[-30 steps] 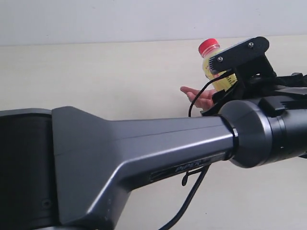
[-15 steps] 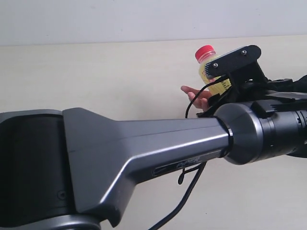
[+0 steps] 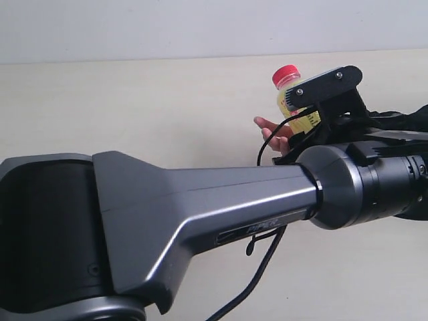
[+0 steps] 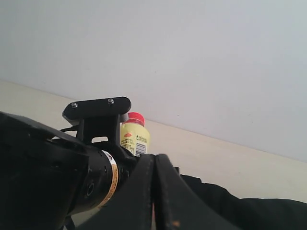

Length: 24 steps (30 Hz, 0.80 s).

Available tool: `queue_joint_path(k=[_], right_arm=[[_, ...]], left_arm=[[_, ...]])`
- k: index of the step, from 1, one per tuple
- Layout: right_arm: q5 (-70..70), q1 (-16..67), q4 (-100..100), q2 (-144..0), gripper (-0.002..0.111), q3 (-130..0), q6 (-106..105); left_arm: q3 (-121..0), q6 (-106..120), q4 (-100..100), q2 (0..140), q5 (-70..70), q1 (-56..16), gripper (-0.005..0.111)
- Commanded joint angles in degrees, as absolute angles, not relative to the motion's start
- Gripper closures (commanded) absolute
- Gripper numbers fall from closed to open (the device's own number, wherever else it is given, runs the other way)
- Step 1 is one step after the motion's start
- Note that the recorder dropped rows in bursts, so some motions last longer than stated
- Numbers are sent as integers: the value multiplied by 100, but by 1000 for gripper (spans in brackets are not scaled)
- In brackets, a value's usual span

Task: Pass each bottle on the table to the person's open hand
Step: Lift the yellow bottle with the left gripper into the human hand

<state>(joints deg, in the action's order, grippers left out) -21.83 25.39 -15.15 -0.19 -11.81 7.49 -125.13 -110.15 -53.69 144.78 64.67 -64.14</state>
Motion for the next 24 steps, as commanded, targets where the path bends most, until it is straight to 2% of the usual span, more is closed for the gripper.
queue_joint_path(k=[1,7,10,17,24], right_arm=[[-2150,2527,-1503,0,108,-1167,755],[-2150,2527,-1503,0,108,-1167,755],[-2150,2527,-1503,0,108,-1167,755],[-2150,2527,-1503,0,108,-1167,755],[-2150,2527,-1503,0,108,-1167,755]], left_arm=[[-12547,-10992,-5401,14489,6388,-6395,102],[-12547,-10969,-5401,14489,6262,-6395,69],[-12547,-10969,-5401,14489,6239,-6395,57],[-12547,-10969,-5401,14489,6230,-6386,48],[-12547,-10969,-5314,14489,6227,-6318,32]])
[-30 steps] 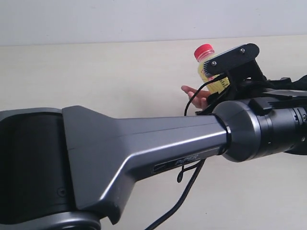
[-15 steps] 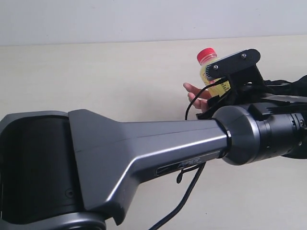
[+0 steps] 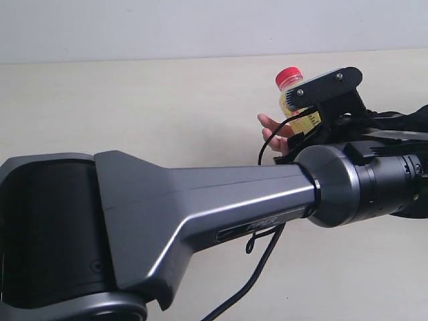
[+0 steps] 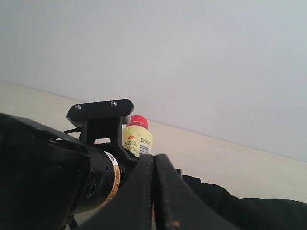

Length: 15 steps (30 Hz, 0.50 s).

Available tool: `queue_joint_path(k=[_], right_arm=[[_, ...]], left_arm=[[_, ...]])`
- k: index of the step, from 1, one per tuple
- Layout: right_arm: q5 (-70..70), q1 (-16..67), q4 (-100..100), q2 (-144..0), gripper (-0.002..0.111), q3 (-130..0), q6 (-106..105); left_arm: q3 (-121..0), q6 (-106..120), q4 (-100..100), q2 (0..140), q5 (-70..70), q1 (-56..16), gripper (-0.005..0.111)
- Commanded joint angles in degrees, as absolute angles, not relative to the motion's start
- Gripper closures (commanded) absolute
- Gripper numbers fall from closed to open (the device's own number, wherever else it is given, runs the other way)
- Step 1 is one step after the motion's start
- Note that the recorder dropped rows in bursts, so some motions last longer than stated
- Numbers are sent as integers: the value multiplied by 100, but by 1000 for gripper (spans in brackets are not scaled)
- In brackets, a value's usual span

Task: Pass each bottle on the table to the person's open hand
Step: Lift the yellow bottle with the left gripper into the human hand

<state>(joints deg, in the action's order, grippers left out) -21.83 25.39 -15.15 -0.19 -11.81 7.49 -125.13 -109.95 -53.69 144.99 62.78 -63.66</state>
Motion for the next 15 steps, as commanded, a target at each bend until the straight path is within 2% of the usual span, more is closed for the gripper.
queue_joint_path(k=[1,15], right_arm=[[-2150,2527,-1503,0,108,-1167,755],[-2150,2527,-1503,0,108,-1167,755]], left_arm=[[-12547,-10969,-5287,14489,6216,-6308,30],[-12547,-10732,-5237,14465,6230,-6280,27]])
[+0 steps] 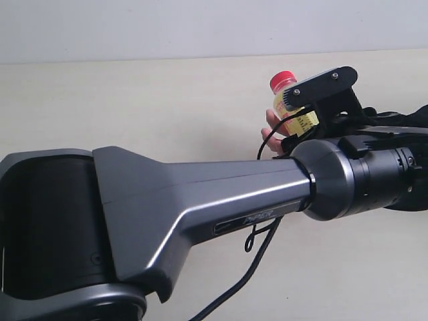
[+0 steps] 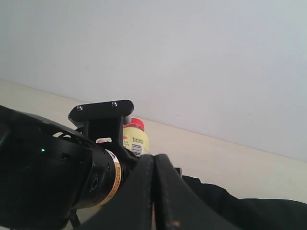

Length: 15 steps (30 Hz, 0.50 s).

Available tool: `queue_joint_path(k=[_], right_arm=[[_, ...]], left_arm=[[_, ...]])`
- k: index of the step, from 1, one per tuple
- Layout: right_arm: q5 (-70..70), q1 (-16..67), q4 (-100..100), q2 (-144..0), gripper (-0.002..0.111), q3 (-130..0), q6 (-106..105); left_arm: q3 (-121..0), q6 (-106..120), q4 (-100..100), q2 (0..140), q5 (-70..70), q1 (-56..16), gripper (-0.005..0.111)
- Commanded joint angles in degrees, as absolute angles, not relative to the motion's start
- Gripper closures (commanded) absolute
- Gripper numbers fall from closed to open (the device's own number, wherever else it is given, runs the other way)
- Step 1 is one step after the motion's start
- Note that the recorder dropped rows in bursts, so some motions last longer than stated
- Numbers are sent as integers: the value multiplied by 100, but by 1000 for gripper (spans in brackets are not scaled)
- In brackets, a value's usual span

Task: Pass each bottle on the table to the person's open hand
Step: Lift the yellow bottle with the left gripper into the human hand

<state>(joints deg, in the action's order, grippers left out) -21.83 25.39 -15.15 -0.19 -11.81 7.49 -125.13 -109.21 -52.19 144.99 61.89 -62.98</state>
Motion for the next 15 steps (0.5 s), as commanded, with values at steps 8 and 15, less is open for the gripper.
queue_joint_path(k=[8,15], right_arm=[[-2150,2527,-1520,0,108,-1167,755],[-2150,2527,-1508,0,108,-1167,755]], left_arm=[[-12547,-10647,-5120,14307,6293,-6280,27],[-12547,-10371,-5120,14030,6412,-6280,27]])
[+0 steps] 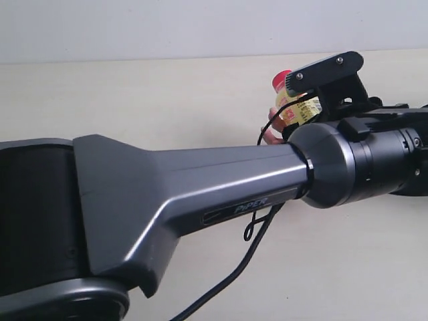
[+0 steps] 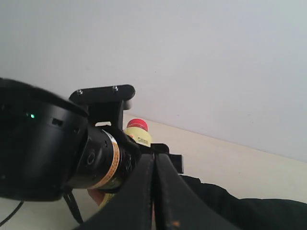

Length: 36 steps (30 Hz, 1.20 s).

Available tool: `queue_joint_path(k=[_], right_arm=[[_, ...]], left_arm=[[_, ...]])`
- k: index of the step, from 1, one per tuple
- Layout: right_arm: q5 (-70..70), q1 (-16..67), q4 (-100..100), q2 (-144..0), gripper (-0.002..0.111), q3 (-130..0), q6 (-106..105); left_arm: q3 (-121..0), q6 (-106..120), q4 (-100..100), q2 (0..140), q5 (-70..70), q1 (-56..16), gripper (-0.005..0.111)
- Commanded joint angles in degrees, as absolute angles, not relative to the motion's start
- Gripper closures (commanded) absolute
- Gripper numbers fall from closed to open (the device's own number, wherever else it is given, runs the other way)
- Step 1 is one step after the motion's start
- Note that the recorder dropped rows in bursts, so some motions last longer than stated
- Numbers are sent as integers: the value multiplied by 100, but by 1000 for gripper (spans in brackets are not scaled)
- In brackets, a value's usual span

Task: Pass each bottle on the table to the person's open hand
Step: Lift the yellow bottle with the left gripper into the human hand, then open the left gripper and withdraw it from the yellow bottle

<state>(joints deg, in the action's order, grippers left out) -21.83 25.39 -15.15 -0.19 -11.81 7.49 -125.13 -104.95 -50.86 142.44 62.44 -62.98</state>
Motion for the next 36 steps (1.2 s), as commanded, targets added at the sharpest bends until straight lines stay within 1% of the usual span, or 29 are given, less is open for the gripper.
queue_joint_path(k=[1,10,14,16,18,20,21,22,24,25,29,36], right_arm=[[-2150,2527,-1508,0,108,-1167,755],[-2150,2527,-1508,0,108,-1167,755],[-2150,2527,-1508,0,108,-1167,755],[-2150,2527,-1508,0,108,-1167,755],[-2150,2527,-1508,0,108,-1167,755],[-2150,2527,-1508,0,108,-1167,755],[-2150,2527,-1508,0,108,-1167,755],[-2150,2527,-1519,0,108,-1167,755],[-2150,2527,-1519,0,108,-1167,755],[-2150,2527,-1519,0,108,-1167,755],[-2150,2527,-1498,0,108,-1167,755],[-2150,2527,-1498,0,108,-1167,755]], left_arm=[[-12547,-10371,-5120,14006,6457,-6280,27],[-12547,-10154,-5081,13870,6629,-6280,27],[-12547,-9701,-5094,13677,6711,-6270,27],[-12547,-9593,-5081,13536,6786,-6223,29],[-12547,-9448,-5026,13378,6934,-6175,36],[-12547,-9255,-5015,13246,6996,-6165,48],[-12547,-9097,-5029,13184,6996,-6150,58],[-12547,-8926,-5031,13115,6996,-6123,71],[-12547,-8674,-5031,12997,6996,-6112,101],[-12547,-8426,-5064,12925,6996,-6112,105],[-12547,-7197,-5029,12590,6996,-6103,107],[-12345,-6272,-5032,11780,6996,-6133,107]])
